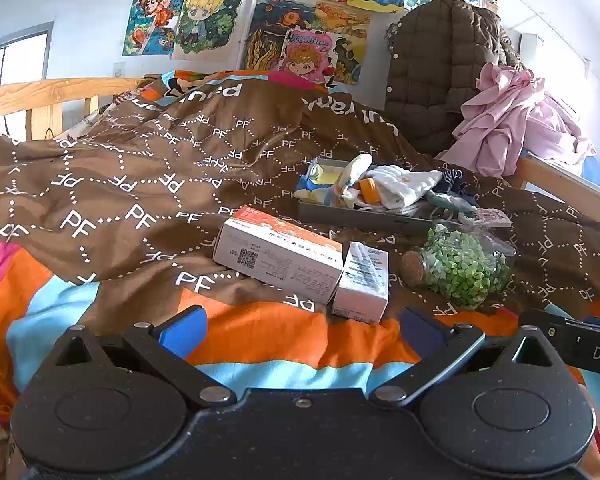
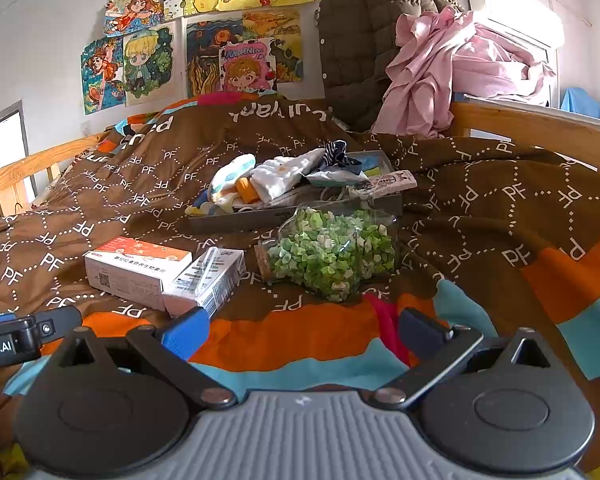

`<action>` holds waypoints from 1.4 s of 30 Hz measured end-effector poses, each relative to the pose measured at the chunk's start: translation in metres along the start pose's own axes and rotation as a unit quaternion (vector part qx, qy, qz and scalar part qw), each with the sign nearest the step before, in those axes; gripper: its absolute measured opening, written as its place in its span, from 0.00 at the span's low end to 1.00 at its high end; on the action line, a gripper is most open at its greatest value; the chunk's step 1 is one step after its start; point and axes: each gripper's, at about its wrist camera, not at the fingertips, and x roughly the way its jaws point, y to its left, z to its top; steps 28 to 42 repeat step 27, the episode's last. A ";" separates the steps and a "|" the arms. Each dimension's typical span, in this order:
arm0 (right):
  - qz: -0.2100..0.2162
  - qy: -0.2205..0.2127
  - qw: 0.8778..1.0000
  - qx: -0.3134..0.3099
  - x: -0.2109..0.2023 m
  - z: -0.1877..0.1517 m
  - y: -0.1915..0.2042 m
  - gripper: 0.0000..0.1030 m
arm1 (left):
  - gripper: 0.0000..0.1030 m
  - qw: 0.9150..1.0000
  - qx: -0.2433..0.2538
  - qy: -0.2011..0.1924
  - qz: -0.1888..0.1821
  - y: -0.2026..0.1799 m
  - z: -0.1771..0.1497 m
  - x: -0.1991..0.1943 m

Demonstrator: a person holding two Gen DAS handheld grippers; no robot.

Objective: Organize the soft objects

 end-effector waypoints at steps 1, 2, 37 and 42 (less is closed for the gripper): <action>0.000 0.000 1.000 0.000 0.000 0.000 0.000 1.00 | 0.99 1.000 0.001 0.000 -0.001 0.000 0.000 0.000; 0.000 0.000 1.000 0.000 0.000 0.000 0.000 1.00 | 0.99 1.000 0.002 0.000 -0.003 0.000 0.000 0.000; -0.001 0.002 1.000 -0.002 0.000 0.000 0.001 1.00 | 0.99 1.000 0.010 0.002 -0.014 -0.002 -0.001 -0.001; -0.001 0.002 1.000 -0.002 0.000 0.000 0.001 1.00 | 0.99 1.000 0.010 0.002 -0.014 -0.002 -0.001 -0.001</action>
